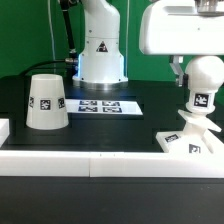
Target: Assemble lamp
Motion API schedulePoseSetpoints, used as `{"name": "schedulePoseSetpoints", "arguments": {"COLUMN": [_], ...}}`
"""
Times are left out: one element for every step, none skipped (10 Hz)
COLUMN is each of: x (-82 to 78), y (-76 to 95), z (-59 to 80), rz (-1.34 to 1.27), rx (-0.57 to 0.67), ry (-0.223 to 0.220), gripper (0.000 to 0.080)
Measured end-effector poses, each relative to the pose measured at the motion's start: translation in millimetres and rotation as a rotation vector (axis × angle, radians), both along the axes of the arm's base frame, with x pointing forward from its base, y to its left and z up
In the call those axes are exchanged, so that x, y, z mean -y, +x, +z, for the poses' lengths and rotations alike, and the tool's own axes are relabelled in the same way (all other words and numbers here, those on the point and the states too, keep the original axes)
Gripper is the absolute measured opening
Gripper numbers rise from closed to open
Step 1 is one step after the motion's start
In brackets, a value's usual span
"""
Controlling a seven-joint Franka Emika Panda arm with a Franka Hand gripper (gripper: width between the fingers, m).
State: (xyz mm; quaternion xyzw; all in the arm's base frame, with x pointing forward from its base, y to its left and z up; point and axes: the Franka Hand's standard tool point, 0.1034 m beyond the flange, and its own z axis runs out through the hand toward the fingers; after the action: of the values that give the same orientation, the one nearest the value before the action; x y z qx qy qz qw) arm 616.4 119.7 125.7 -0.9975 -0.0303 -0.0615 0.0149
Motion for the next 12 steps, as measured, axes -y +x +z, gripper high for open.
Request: {"name": "schedulePoseSetpoints", "arguments": {"x": [-2.6,-2.8,-1.9,-1.7,-1.1,-1.1,-1.2,-1.2,-1.2,-1.3,-1.7,-1.9], "y": [-0.7,0.6,-1.7,-4.4,-5.0,-5.0,-5.0,-5.0,-5.0,-5.1,-5.1,-5.2], "z": [-0.7,-1.6,-5.0,-7.8,-8.8,-8.7,-8.8,-8.8,-8.8,-8.8,-8.8,-8.9], "rz": [0.005,0.010,0.015,0.016,0.010,-0.003,-0.044,-0.105,-0.144,-0.219,-0.286,-0.344], "rx": [0.005,0.027,0.033,0.032,0.033,0.032,0.030,0.028,0.026,0.023,0.019,0.015], "ry": [0.001,0.003,0.001,-0.001,0.000,0.004,0.012,0.021,0.027,0.039,0.053,0.064], "gripper": [0.0579,0.0579,0.0579,0.0579,0.0579,0.0579,0.0579,0.0579,0.0579,0.0579,0.0579,0.0579]}}
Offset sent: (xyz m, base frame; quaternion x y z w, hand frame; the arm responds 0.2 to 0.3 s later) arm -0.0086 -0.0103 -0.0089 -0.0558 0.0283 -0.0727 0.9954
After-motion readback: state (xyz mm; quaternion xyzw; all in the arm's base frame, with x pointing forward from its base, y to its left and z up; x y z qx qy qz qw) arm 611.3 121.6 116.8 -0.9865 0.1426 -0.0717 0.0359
